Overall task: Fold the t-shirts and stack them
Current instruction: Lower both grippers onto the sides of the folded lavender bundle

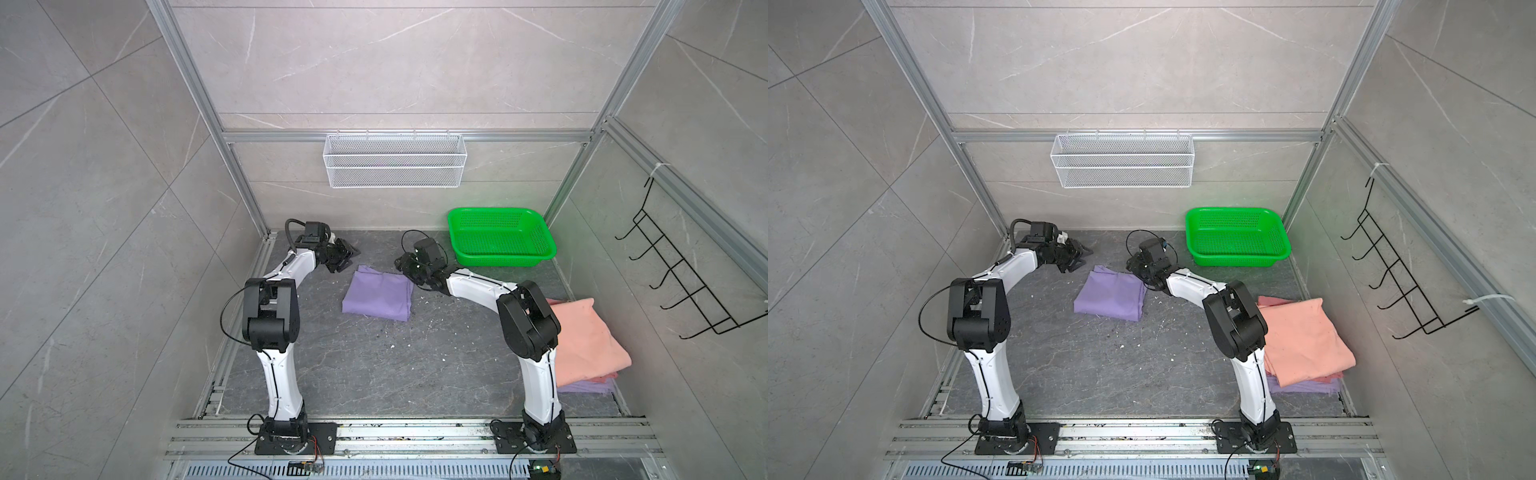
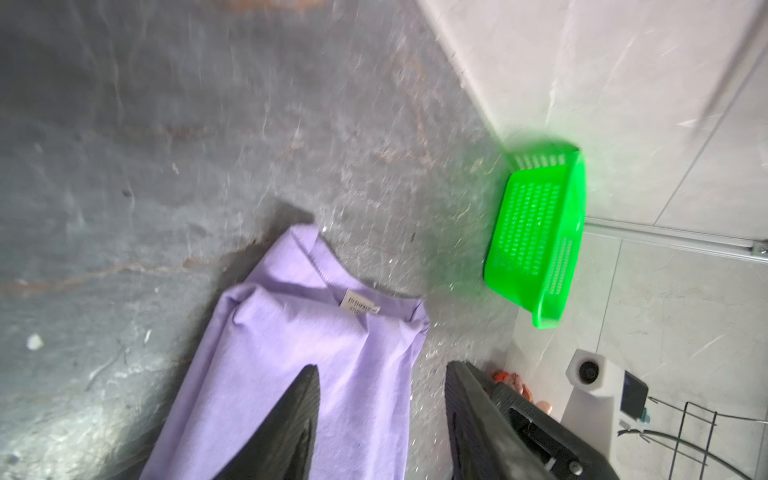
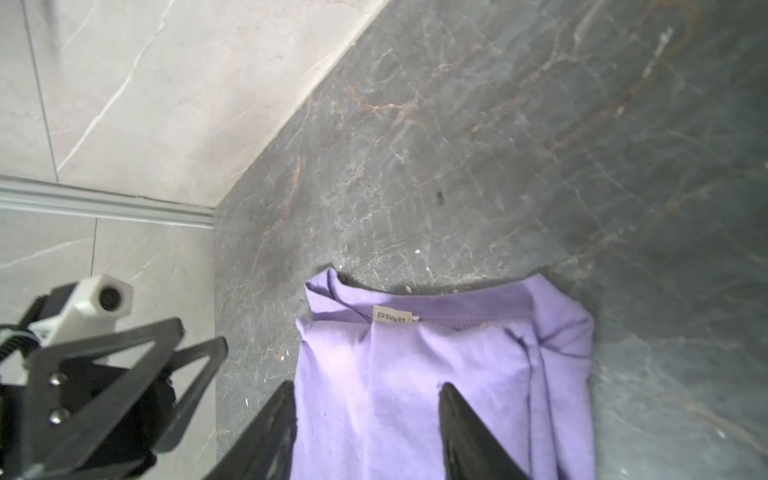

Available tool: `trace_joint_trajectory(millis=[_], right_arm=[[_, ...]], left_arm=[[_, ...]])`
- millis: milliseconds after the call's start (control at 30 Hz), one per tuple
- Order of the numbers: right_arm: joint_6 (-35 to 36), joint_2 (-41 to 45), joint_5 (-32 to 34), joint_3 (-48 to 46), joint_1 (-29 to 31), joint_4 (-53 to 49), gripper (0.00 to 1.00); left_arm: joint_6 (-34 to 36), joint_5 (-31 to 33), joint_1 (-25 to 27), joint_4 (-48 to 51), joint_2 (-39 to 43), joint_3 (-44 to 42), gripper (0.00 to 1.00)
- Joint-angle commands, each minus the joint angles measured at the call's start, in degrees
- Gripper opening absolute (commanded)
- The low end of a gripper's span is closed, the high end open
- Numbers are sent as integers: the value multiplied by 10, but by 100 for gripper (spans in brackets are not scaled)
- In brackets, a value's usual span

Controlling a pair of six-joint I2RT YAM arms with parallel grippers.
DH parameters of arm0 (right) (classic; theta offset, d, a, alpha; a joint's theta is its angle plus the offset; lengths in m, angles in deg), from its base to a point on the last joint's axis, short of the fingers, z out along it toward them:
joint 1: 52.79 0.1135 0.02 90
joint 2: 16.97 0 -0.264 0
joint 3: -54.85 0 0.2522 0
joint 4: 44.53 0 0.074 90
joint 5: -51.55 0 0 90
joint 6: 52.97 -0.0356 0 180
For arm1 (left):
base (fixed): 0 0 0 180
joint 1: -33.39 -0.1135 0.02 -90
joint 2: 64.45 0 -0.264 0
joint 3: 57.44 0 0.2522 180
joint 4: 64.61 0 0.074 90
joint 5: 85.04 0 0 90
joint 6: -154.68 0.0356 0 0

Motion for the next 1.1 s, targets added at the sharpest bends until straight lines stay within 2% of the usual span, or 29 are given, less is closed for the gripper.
trace_joint_trajectory(millis=[0, 200, 367, 533, 767, 933, 1067], right_arm=[[41, 32, 3, 0, 4, -3, 55], [35, 65, 15, -63, 17, -4, 55], [29, 67, 14, -73, 52, -2, 54], [29, 36, 11, -51, 89, -11, 54], [28, 5, 15, -89, 102, -22, 54], [78, 8, 42, -128, 97, -73, 54], [123, 13, 62, -148, 81, -117, 54]], left_arm=[[45, -11, -7, 8, 42, 15, 54], [74, -12, -5, 17, 78, -59, 54], [70, -19, 14, -13, 106, -142, 54], [39, -11, 46, -68, 122, -214, 55], [3, 6, 56, -140, 115, -322, 54], [-25, 18, 62, -188, 125, -402, 54], [-47, 51, 109, -209, 150, -450, 54]])
